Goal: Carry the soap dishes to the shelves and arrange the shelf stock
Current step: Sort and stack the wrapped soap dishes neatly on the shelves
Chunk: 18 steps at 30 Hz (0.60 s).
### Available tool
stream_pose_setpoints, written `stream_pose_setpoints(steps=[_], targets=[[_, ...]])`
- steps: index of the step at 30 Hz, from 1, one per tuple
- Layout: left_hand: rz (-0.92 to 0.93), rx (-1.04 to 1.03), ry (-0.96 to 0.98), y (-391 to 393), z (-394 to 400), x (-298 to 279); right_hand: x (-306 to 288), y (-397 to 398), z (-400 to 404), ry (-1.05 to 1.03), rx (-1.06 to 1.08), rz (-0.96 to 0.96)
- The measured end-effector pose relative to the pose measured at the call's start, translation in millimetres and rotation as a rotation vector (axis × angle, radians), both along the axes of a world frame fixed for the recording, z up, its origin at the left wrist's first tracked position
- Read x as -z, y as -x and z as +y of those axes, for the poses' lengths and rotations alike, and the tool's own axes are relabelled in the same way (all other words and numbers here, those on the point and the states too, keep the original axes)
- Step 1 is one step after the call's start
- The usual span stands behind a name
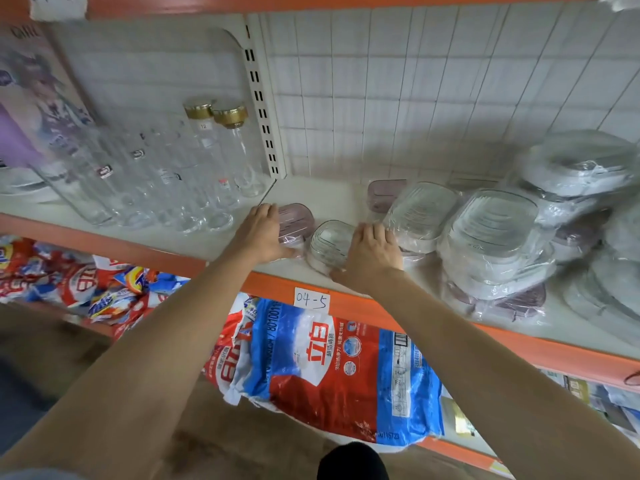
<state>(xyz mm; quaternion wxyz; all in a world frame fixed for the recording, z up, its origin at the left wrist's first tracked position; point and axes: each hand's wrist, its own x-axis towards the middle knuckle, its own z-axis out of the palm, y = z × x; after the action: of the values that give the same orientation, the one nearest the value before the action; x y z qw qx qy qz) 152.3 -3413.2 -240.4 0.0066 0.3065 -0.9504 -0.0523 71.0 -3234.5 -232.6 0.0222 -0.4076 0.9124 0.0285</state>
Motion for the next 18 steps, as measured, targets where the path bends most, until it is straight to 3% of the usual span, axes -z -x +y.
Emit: stream_pose_setpoints(steps=[4,10,18], targets=[[-0.011,0.059,0.033,-5,4,-10,-10,-3,1,-0.069,-0.004,-0.018],[-0.036,0.084,0.051,-18,23,-36,-40,-15,15,0.005,-0.102,0.028],[-0.208,0.146,0.063,-52,76,-74,-81,-43,65,-0.042,-0.177,-0.112]])
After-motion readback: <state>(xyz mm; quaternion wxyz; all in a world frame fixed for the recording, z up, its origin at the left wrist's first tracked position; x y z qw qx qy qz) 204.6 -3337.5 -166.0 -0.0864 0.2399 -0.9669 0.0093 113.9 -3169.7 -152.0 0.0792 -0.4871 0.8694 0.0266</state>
